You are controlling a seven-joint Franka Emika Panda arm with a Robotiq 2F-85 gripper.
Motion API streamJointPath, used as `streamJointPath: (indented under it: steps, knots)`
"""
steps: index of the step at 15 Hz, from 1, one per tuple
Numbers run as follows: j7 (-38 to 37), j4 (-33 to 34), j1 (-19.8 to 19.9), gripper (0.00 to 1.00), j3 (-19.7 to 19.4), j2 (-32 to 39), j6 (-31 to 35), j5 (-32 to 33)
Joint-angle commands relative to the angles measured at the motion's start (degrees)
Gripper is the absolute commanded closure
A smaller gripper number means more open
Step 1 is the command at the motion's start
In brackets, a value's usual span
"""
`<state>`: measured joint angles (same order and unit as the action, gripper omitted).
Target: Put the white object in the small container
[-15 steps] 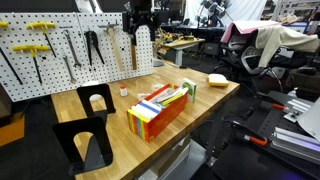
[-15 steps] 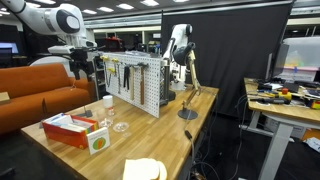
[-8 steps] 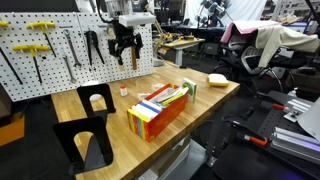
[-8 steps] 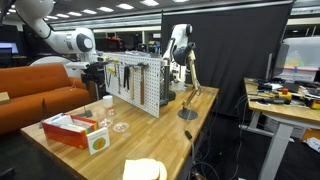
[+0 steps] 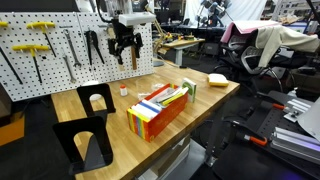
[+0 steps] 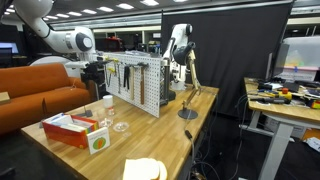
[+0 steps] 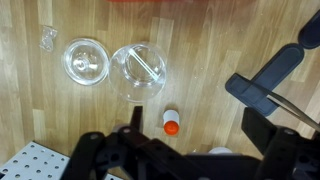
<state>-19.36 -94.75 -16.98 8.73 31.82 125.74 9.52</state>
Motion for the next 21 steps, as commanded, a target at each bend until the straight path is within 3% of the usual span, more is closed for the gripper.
streamJointPath:
  steps: [1, 6, 15, 21]
  knots:
    - [-0.2, 0.8, -1.2, 0.00, -1.4, 0.6, 0.5, -0.7]
    - [-0.3, 6.2, -2.2, 0.00, -2.6, 4.8, 4.0, 0.0]
    - [0.1, 24.2, -3.8, 0.00, -6.0, 20.3, 2.0, -0.5]
    - [0.0, 30.2, -3.7, 0.00, -6.1, 27.2, -0.7, -2.1]
